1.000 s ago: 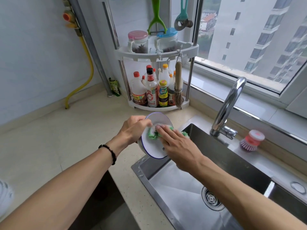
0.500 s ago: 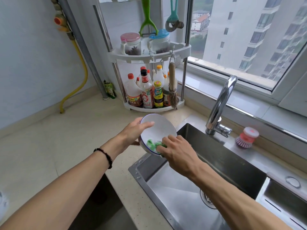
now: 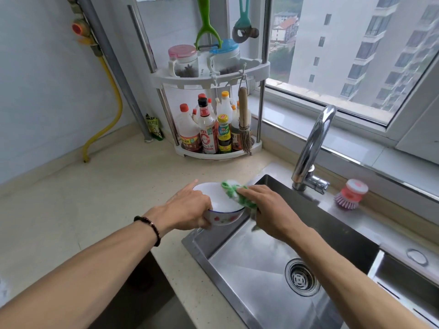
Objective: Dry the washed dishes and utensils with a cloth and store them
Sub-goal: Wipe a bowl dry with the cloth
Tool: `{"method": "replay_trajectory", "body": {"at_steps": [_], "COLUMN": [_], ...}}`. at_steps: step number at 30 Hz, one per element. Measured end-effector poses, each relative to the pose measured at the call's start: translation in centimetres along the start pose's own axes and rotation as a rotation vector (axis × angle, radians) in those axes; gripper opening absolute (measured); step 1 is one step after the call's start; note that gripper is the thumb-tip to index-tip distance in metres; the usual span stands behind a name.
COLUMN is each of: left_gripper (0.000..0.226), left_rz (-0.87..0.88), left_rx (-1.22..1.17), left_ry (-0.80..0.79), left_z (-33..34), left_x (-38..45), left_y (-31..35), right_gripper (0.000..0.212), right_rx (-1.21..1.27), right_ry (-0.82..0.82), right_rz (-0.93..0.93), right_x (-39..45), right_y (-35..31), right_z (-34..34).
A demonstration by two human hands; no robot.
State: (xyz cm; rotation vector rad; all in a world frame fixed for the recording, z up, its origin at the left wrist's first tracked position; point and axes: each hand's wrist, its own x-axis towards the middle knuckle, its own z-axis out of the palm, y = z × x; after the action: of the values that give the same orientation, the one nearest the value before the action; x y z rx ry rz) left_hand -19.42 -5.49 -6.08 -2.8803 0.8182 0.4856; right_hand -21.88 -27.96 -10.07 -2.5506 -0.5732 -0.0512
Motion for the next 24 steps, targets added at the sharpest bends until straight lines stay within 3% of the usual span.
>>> {"method": "replay_trajectory", "body": {"at_steps": [7,10,13,15,18,20,23,24], "left_gripper": [0.015,0.021,0.025,0.023,0.018,0.011,0.018,0.02], "left_rz": [-0.173,-0.166,-0.176,-0.171,-0.113,-0.102,-0.07,-0.05], "left_rx": [-0.929,-1.099,-1.171,-1.193,-1.199,-1.203,-1.196,-1.184], "left_ry": [-0.08,-0.019,0.061,0.073,0.046,0.065,0.082,0.071], "left_z": [0.1,0.1,0.2,0.0,-0.5,-0.8,-1.1,-1.2], "left_x": [-0.6,-0.2,0.2,0.2,0.0,0.1,0.2,0.1], "left_y": [0.5,1.2,1.5,1.5,2.0,2.7,3.1,3.1], "right_gripper": [0.05,0.029,0.045,0.047,0.038,0.024,0.063,0.065], "right_rx": [0.47,0.797,1.182,1.291,1.243,1.178,0.969,0.932], "right_ry": [0.283,0.334,0.231,0.24,0.292,0.303,0.237,0.248], "right_rz": [0.478,0.539,0.493,0.538,0.638,0.578,0.461,0.459], "right_x": [-0.3,0.7,0.9,1.2,2.3,2.6,2.1,2.1], "right_y": [-1.5,-2.9,-3.7,-3.6,-2.9,-3.1,-4.0,-3.9], "right_z": [1.9,2.6,2.7,2.6,2.0,1.9,2.4,2.8]}}
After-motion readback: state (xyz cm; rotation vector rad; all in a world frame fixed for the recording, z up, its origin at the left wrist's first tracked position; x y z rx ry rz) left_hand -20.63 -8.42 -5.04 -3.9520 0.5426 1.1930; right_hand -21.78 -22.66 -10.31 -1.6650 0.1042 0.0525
